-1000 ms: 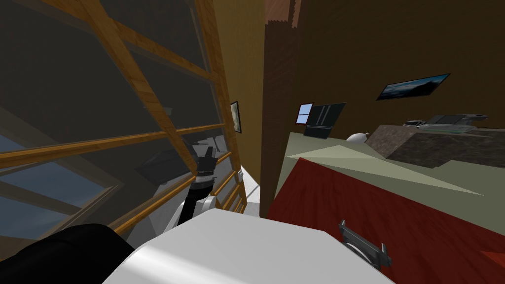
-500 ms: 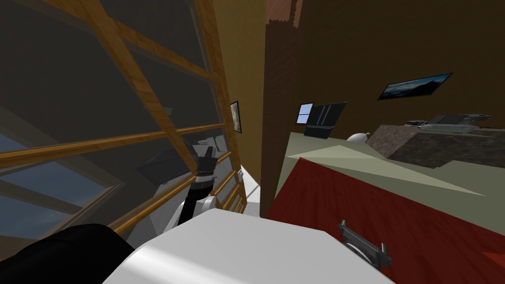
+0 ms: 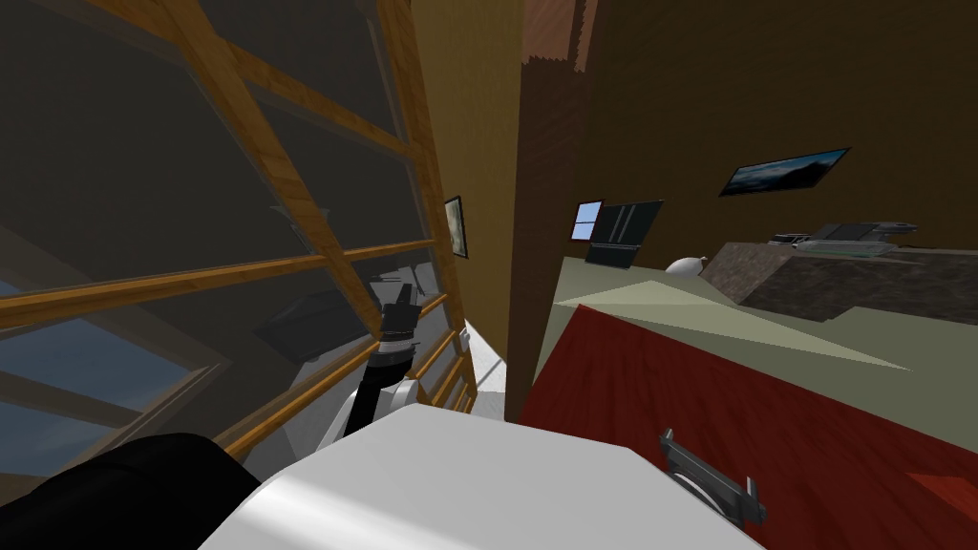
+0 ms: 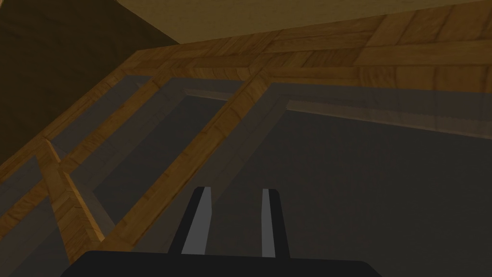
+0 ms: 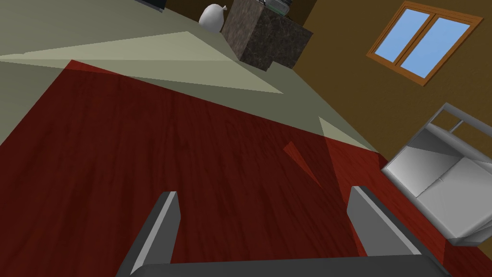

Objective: Push the door open

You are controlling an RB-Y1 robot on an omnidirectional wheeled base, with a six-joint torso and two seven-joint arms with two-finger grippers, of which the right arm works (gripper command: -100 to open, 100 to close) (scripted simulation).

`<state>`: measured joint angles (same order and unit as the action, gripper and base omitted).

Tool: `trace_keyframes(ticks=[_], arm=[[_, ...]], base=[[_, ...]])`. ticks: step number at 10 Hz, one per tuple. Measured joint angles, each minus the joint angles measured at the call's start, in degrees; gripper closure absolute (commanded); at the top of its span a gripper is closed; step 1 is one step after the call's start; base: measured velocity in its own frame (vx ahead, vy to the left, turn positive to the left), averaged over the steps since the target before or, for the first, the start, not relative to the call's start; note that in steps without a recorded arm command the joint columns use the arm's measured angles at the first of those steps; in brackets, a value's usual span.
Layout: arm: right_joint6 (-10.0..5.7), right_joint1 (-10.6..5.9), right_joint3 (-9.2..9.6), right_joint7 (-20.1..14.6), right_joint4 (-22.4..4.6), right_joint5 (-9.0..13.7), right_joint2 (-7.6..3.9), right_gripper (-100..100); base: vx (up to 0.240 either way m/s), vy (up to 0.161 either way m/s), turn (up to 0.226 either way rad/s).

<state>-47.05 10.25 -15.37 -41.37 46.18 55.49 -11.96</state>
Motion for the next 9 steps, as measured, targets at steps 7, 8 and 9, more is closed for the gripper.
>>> trace_keyframes(ticks=[7,8,9], arm=[[-0.41,0.09,-0.14,-0.1,0.1,0.4,0.08,-100],[-0.41,0.08,-0.14,-0.1,0.1,0.4,0.07,-100],[-0.41,0.07,-0.14,-0.1,0.1,0.4,0.07,-100]], base=[[0.0,0.008,0.0],[0.0,0.0,0.0],[0.005,0.015,-0.044]])
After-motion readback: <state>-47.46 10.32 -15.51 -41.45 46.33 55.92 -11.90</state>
